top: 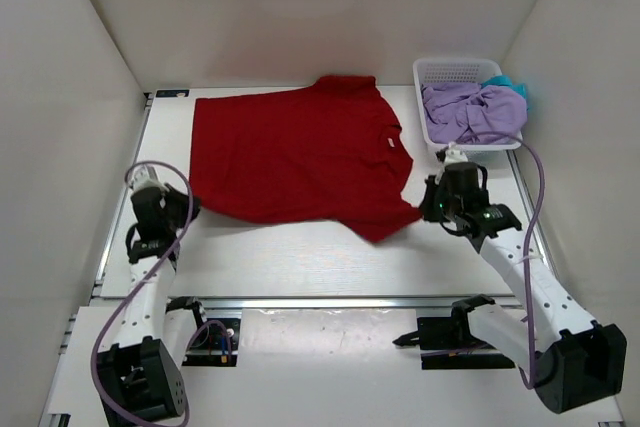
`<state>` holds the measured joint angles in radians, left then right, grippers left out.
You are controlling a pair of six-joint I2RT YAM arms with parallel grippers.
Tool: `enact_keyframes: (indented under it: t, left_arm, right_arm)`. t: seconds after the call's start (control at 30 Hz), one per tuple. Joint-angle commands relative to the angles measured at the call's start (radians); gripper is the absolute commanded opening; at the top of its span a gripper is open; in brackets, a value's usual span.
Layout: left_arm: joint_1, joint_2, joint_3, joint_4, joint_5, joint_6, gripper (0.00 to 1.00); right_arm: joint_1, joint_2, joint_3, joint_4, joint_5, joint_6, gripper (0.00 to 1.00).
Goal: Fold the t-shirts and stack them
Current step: Flatten out the tshirt, then fold the flattened tshirt in 1/3 of the way
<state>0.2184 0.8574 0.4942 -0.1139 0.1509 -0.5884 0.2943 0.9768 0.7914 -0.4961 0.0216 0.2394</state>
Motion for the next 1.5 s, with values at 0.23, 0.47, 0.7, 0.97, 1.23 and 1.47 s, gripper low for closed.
enact_keyframes:
  t: [0.23, 0.47, 0.7, 0.97, 1.23, 1.47]
  left_arm:
    - [0.046, -0.124, -0.177, -0.084, 0.096, 0.025, 0.00]
    - [0.070, -0.107, -0.169, -0.040, 0.124, -0.030, 0.00]
    - [0.018, 0.044, -0.089, 0.059, 0.048, -0.134, 0.00]
    - [0.039, 0.209, -0.025, 0.140, 0.052, -0.171, 0.00]
    - [0.059, 0.330, 0.021, 0.192, 0.038, -0.211, 0.00]
    - [0.069, 0.433, 0.079, 0.201, 0.010, -0.202, 0.00]
  right_arm:
    - [-0.060, -0.256, -0.205, -0.212, -0.317, 0.207, 0.00]
    - [-0.055, -0.196, -0.158, -0.150, -0.232, 0.195, 0.00]
    - [-0.143, 0.095, 0.003, 0.065, -0.198, 0.156, 0.00]
    - [-0.164, 0.416, 0.268, 0.149, -0.202, 0.158, 0.00]
    - [-0.178, 0.650, 0.497, 0.153, -0.218, 0.149, 0.00]
    - [-0.179, 0.850, 0.728, 0.097, -0.212, 0.126, 0.00]
